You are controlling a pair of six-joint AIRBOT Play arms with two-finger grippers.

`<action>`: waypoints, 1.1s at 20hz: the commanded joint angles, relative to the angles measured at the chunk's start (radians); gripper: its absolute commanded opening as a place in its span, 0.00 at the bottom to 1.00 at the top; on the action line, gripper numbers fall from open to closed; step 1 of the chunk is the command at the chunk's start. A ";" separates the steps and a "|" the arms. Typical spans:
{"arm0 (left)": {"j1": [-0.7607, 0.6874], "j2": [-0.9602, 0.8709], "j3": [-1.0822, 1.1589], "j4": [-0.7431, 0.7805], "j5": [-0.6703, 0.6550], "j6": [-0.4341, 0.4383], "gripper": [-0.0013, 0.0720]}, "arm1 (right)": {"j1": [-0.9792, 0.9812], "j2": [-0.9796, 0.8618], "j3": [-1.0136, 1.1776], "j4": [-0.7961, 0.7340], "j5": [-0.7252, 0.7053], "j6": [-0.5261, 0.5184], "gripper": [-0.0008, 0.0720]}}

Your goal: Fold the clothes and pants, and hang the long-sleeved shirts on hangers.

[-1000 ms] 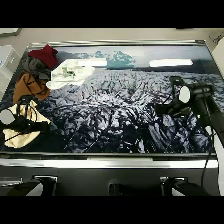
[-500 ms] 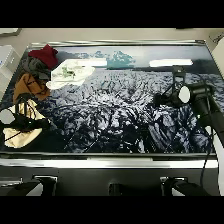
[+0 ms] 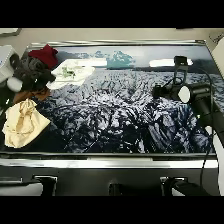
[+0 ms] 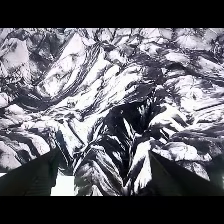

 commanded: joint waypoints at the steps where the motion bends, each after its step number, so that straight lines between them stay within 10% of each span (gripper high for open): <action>1: 0.031 -0.448 0.526 -0.043 -0.307 -0.327 0.99 | 0.001 -0.001 0.000 0.016 0.009 0.000 0.88; 3: 0.043 -0.590 0.664 -0.080 -0.428 -0.426 0.99 | 0.001 -0.001 0.000 0.039 0.029 0.000 0.88; 18: -0.025 -0.665 0.526 -0.357 0.353 -0.481 0.96 | 0.001 0.000 0.000 0.197 0.030 0.003 0.88; 20: -0.032 -0.659 0.528 -0.357 0.358 -0.479 0.09 | 0.001 0.000 0.000 0.212 0.030 0.003 0.88; 22: -0.045 -0.621 0.534 -0.357 0.339 -0.375 0.05 | 0.001 0.000 0.003 0.211 0.029 0.001 0.88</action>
